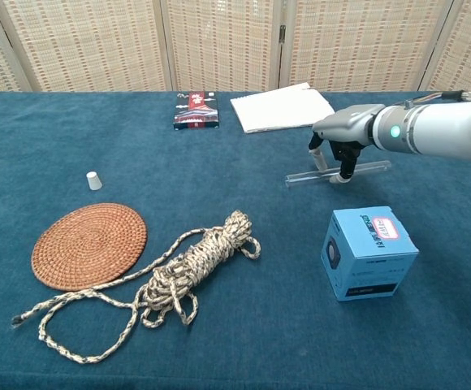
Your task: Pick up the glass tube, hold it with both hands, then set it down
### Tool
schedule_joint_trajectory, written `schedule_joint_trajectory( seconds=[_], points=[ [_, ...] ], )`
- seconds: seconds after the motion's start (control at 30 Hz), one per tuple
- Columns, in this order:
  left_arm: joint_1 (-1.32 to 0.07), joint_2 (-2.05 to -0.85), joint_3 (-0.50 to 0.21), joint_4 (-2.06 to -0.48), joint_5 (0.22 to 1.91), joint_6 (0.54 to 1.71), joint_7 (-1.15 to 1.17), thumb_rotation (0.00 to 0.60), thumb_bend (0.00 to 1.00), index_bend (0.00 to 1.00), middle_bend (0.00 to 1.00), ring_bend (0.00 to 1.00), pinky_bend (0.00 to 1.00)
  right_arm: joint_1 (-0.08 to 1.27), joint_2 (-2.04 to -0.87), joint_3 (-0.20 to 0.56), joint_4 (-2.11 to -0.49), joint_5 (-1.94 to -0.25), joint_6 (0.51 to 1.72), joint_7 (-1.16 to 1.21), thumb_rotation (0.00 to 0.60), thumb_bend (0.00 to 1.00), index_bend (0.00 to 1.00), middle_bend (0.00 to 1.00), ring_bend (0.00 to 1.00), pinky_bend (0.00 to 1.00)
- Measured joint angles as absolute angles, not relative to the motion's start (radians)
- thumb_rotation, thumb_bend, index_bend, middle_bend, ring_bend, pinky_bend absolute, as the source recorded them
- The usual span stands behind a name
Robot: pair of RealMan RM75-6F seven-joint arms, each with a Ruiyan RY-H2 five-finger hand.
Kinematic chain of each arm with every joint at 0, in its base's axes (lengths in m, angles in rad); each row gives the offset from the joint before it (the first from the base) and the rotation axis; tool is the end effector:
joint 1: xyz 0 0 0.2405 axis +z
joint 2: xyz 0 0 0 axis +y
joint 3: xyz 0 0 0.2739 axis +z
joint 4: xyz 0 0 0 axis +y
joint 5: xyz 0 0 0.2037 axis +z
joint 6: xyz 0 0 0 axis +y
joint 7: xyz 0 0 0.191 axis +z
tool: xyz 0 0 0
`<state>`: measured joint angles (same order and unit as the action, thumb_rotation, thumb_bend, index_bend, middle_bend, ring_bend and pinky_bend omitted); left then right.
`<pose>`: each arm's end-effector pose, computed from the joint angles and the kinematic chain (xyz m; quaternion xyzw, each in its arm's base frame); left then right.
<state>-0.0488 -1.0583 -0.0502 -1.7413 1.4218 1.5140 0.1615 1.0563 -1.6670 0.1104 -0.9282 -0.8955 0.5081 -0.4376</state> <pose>-0.3224 0.2152 0.1907 -0.5790 -0.3808 -0.3430 0.6341 -0.1659 -0.4986 -0.0627 0.8261 -0.2988 0.1757 0.4442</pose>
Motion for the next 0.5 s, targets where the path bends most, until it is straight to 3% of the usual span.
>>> schedule_joint_trajectory(
  seconds=[0.2, 0.5],
  points=[
    [-0.047, -1.061, -0.051, -1.734, 1.421, 1.514, 0.157, 0.600, 0.36, 0.00, 0.00, 0.00, 0.00, 1.066, -1.678, 0.104, -0.919, -0.886, 0.505, -0.446, 0.600, 0.33, 0.54, 1.00, 1.00, 1.00],
    [-0.070, -1.050, -0.071, -1.730, 1.424, 1.499, 0.146, 0.600, 0.36, 0.00, 0.00, 0.00, 0.00, 1.059, -1.665, 0.110, -0.939, -0.901, 0.534, -0.426, 0.600, 0.52, 0.71, 1.00, 1.00, 1.00]
  ],
)
